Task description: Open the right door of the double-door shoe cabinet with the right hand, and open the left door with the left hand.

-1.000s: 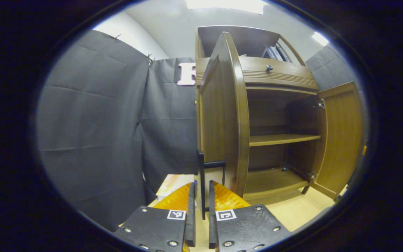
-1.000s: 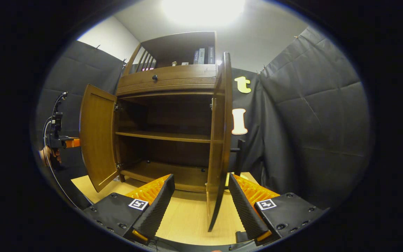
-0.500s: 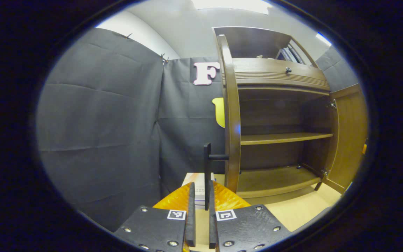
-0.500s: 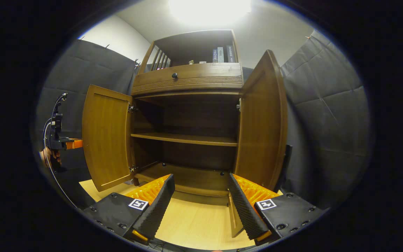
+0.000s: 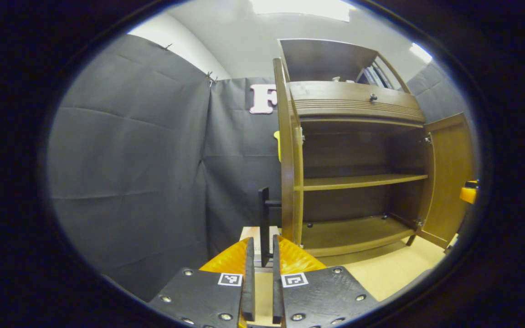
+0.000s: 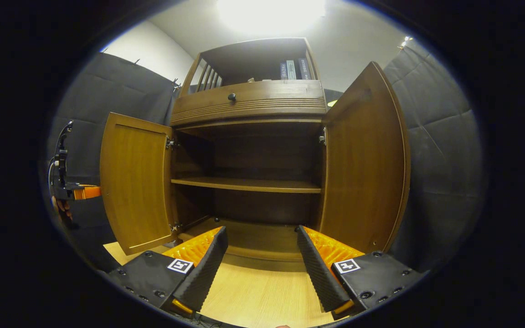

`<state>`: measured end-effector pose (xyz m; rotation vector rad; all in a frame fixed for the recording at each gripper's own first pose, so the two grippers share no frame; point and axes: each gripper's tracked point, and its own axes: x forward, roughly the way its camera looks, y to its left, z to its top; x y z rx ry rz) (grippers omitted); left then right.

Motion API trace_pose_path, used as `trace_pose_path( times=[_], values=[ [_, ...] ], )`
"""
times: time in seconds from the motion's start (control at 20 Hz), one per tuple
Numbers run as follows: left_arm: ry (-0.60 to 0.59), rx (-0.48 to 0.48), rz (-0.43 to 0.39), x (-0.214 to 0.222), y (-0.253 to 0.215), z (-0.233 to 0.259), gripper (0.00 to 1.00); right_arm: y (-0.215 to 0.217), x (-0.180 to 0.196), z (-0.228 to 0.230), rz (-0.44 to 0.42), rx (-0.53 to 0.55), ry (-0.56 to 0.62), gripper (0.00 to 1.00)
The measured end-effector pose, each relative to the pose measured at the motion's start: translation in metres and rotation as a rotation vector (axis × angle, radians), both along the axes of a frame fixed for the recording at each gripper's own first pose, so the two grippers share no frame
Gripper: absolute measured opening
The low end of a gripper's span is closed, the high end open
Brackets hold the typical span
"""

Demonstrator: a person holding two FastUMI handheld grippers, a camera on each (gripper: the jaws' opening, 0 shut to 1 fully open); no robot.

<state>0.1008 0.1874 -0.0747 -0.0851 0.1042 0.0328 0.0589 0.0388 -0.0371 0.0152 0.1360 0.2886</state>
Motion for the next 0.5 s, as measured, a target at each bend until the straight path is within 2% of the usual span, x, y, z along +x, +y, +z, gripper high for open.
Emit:
trace_pose_path(
  times=[0.05, 0.25, 0.45, 0.5],
  values=[
    [-0.011, -0.005, -0.005, -0.011, -0.005, 0.006, 0.16, -0.002, -0.005, 0.003, 0.005, -0.001, -0.003, 0.94],
    [-0.029, -0.021, -0.018, -0.059, -0.029, 0.03, 0.15, -0.018, -0.034, 0.009, 0.001, -0.003, 0.002, 0.96],
    [-0.066, -0.02, -0.051, -0.093, -0.051, 0.054, 0.17, -0.04, -0.066, 0.016, -0.035, 0.004, -0.011, 0.96],
    [-0.075, -0.02, -0.056, -0.102, -0.056, 0.059, 0.15, -0.044, -0.074, 0.018, -0.042, 0.001, -0.014, 0.96]
  ],
)
